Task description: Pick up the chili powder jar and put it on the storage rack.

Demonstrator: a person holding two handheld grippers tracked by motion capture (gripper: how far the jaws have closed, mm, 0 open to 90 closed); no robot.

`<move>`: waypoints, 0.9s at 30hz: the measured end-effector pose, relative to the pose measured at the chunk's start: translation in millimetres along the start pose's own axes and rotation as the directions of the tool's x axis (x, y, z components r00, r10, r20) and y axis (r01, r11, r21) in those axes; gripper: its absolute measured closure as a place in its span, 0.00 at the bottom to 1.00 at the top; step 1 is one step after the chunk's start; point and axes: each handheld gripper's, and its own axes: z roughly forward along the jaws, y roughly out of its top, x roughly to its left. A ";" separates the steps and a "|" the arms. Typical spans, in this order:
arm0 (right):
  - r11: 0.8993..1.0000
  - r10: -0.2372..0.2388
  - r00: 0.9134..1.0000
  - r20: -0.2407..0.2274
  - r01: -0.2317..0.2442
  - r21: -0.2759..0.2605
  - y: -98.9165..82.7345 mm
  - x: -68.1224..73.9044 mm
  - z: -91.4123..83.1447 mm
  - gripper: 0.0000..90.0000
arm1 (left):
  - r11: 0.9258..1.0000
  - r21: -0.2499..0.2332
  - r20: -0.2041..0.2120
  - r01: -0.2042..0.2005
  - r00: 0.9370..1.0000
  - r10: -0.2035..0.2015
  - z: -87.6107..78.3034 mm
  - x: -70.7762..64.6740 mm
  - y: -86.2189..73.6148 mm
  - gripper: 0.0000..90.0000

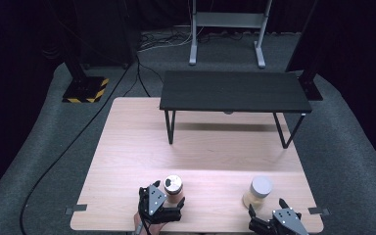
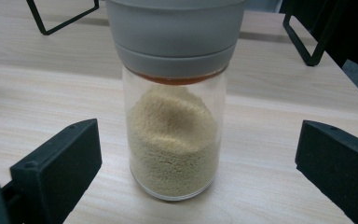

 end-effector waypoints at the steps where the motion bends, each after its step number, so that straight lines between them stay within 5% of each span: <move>1: 1.000 0.002 1.000 0.002 -0.002 -0.003 -0.4 0.1 -0.4 0.00 | 1.000 0.010 -0.001 0.002 1.000 -0.002 1.6 -0.2 0.3 0.00; 27: 1.000 0.001 1.000 -0.009 0.000 0.021 0.3 -0.1 4.6 0.00 | 0.996 0.085 -0.009 0.001 1.000 0.000 23.5 -3.4 7.6 0.00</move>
